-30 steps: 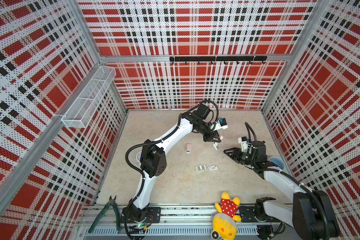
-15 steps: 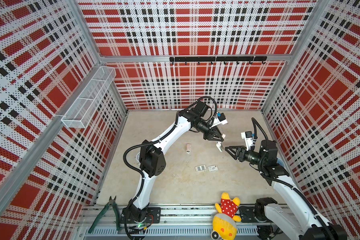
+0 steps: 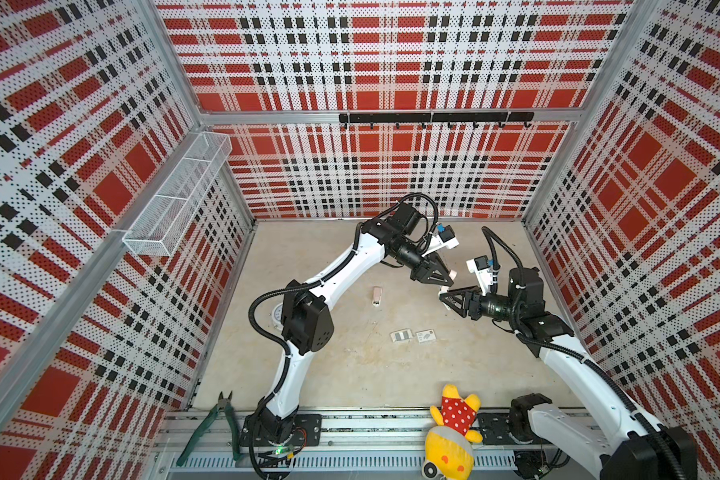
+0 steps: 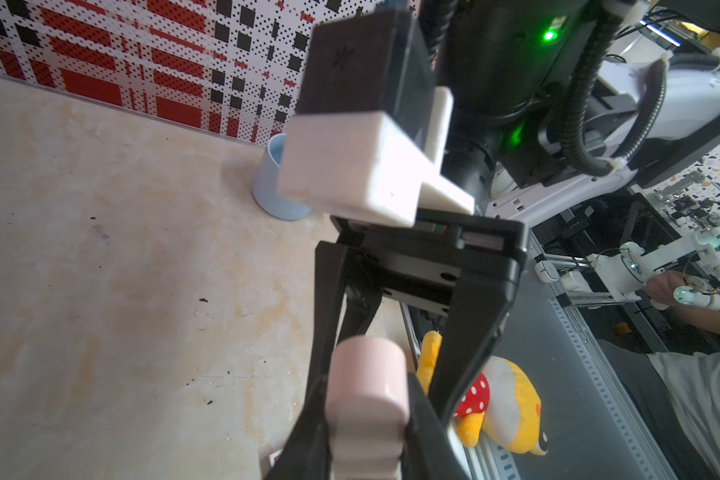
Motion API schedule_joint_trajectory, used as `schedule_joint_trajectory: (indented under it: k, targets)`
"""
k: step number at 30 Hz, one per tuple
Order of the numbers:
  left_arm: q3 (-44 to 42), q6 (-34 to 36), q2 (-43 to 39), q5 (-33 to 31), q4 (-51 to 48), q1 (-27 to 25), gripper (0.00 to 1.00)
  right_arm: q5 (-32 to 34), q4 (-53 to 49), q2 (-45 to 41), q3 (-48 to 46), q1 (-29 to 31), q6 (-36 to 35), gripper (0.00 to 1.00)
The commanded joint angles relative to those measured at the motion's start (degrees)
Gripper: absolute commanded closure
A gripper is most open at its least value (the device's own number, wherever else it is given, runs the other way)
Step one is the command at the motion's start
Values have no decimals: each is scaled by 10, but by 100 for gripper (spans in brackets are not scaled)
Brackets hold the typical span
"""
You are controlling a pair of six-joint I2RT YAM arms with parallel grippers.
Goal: Load the staples into the stapler
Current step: 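Open the left gripper and draw it back while the right gripper holds the pink stapler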
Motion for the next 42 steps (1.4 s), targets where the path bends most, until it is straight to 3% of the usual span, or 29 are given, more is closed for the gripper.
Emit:
schedule_joint_trajectory:
  k: [1,7,16,19,26,30,34,42]
  targets:
    - [15,-8,3,30,-7,-5,80,-8,27,5,18,6,-10,52]
    - [11,-8,1,37,-6,-5,80,-19,59,0,3,8,13,68]
    - [-4,4,-12,39,-7,-12,77,-14,120,-6,-28,8,54,78]
    - [-7,5,-17,29,-7,-12,69,-10,130,1,-31,8,60,81]
    - [-11,11,-25,9,-7,4,40,13,106,21,-16,8,48,85]
    - [-26,25,-43,-14,-7,16,33,33,79,40,-1,8,29,85]
    - [-44,40,-66,-69,-12,44,32,80,15,72,32,8,-1,85]
    - [-62,111,-103,-266,-57,154,32,208,-121,195,124,16,-49,84]
